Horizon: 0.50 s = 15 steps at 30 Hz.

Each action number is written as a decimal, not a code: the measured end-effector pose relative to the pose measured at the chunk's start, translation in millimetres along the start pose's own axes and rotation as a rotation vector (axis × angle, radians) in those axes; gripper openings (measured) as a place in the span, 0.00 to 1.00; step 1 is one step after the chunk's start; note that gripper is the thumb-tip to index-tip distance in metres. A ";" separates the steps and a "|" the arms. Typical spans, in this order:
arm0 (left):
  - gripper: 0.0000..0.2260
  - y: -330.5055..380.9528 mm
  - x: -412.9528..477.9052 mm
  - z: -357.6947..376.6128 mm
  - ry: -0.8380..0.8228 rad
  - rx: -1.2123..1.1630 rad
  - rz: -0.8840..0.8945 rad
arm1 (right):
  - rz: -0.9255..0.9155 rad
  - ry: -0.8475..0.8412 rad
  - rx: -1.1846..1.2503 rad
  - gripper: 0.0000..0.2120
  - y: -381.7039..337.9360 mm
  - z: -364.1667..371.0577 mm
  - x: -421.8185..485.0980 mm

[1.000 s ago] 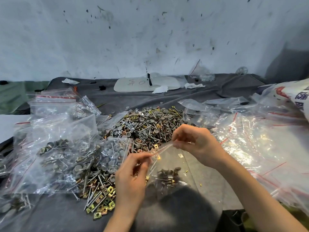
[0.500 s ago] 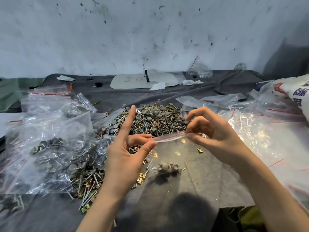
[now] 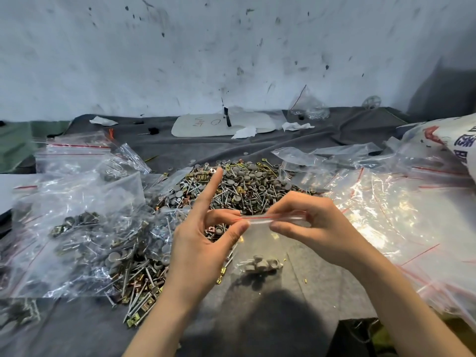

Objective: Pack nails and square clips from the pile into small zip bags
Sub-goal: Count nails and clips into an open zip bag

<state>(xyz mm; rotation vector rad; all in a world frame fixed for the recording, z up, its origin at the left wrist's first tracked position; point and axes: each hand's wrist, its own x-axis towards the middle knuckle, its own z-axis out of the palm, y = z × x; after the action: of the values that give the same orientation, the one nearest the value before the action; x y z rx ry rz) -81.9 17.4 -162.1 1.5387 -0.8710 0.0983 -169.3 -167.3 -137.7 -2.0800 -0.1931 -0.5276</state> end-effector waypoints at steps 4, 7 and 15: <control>0.35 2.8 -3.9 4.6 -0.008 0.033 0.026 | -0.025 0.043 0.024 0.04 -2.5 10.0 1.0; 0.33 4.5 -5.3 6.7 0.003 0.027 0.026 | -0.046 0.064 -0.004 0.09 -3.0 12.5 0.8; 0.33 8.7 -4.6 5.1 -0.010 0.049 0.025 | -0.019 0.063 -0.008 0.04 -9.3 15.0 -0.2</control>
<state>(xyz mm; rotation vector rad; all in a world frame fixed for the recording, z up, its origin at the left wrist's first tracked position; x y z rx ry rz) -92.3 15.8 -158.5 1.5749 -0.9016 0.1314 -168.2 -149.6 -137.4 -2.0680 -0.1750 -0.6053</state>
